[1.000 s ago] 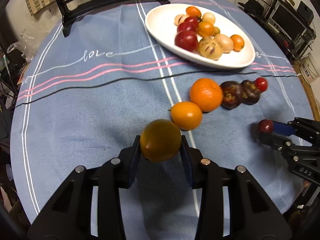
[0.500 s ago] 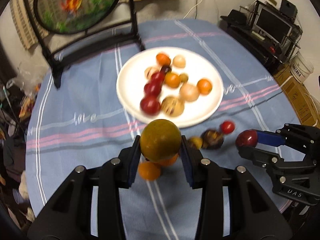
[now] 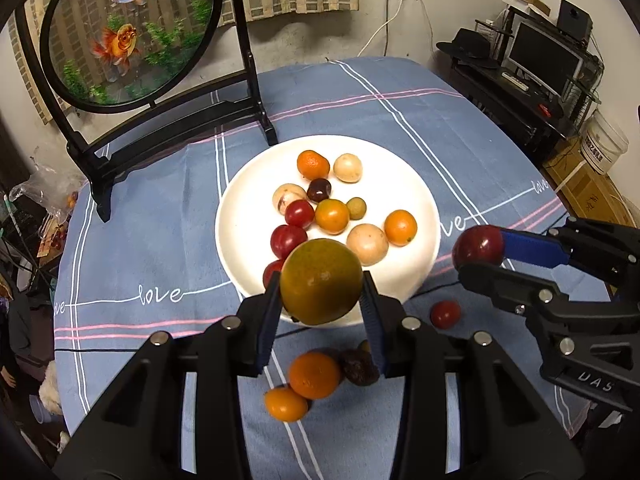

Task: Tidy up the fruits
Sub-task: 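Carry both held fruits over the plate and open both tools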

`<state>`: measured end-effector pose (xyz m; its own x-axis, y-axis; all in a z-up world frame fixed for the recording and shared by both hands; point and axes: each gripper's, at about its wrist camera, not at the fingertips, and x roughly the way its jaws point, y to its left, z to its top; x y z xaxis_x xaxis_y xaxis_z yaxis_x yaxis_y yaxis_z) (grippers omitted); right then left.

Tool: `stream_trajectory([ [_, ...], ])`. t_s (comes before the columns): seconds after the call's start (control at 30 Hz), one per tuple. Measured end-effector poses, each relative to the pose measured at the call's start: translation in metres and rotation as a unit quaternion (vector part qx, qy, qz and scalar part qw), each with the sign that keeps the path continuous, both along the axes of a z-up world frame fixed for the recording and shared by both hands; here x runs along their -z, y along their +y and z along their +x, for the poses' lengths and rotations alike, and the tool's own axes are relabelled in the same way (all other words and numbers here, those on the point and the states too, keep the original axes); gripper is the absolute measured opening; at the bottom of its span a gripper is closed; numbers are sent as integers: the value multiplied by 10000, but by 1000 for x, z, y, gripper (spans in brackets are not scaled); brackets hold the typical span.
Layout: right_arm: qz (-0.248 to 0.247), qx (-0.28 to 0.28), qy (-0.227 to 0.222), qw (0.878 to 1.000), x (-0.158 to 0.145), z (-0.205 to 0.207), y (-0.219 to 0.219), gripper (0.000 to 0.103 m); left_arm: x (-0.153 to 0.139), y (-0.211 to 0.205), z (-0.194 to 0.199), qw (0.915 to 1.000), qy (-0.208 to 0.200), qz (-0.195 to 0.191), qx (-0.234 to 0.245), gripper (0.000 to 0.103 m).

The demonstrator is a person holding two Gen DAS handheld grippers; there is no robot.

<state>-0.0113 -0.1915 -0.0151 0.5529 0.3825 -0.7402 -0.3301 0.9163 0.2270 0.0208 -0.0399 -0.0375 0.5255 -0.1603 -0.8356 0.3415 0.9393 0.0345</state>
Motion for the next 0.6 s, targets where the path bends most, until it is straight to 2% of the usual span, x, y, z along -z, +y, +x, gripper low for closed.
stream_trajectory([
  [0.37,-55,-21,42,10000,10,47,-2,31,17,4,41,9996,182,3,-223,39],
  [0.6,-242,-9,139,9996,28,81,-4,31,30,10,68,9988,282,8,-407,39],
])
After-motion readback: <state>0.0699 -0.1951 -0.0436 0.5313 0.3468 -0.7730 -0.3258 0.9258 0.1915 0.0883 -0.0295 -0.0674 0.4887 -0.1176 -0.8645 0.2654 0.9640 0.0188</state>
